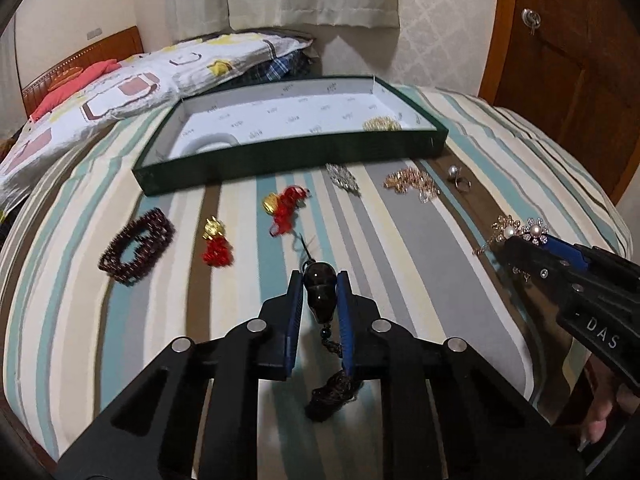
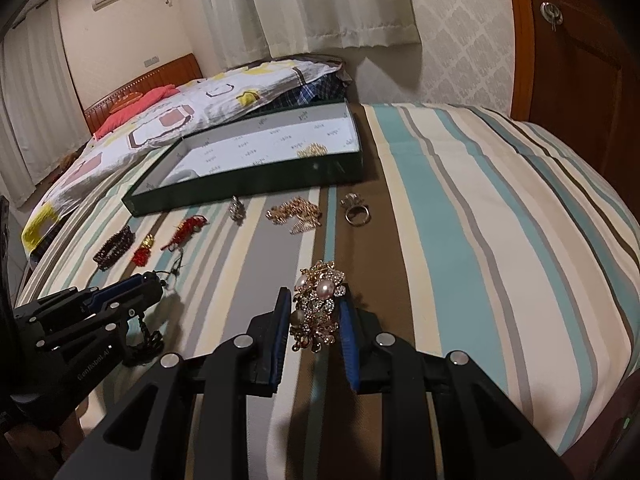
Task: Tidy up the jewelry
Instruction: 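Carry brooch and black pendant into the green box while both tools open to release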
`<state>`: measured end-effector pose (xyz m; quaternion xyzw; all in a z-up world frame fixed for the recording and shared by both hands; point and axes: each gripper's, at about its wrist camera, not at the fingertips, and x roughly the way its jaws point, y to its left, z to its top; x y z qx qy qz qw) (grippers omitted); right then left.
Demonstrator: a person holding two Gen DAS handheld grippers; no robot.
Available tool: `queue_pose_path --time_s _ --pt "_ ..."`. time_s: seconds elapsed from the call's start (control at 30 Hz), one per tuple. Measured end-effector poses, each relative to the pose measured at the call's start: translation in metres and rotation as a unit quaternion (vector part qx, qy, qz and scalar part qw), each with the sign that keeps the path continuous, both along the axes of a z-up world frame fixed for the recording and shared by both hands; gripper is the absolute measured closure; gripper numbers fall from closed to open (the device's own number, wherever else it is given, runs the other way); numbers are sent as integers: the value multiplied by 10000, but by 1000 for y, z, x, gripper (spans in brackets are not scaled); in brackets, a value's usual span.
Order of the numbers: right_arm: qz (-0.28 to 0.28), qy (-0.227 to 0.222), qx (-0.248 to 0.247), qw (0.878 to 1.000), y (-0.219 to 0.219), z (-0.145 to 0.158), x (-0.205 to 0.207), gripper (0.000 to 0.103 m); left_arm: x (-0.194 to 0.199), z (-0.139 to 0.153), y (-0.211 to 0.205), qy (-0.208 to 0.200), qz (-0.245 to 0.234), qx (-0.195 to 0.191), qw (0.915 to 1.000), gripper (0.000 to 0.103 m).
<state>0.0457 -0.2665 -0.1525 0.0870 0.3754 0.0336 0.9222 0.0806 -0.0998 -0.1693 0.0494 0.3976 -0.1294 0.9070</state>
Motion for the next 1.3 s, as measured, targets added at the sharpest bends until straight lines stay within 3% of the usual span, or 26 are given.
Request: queue_pose_path --time_s 0.4,0.7,1.3 --pt "172 -383 2 9991 14 37 21 79 15 49 19 -531 162 -308 9980 86" --pt "397 -753 -59 9964 27 66 56 79 47 83 28 -880 295 -485 9945 86" --pt "541 -1277 -140 9902 42 94 125 79 126 105 22 -1175 564 -690 9891 86"
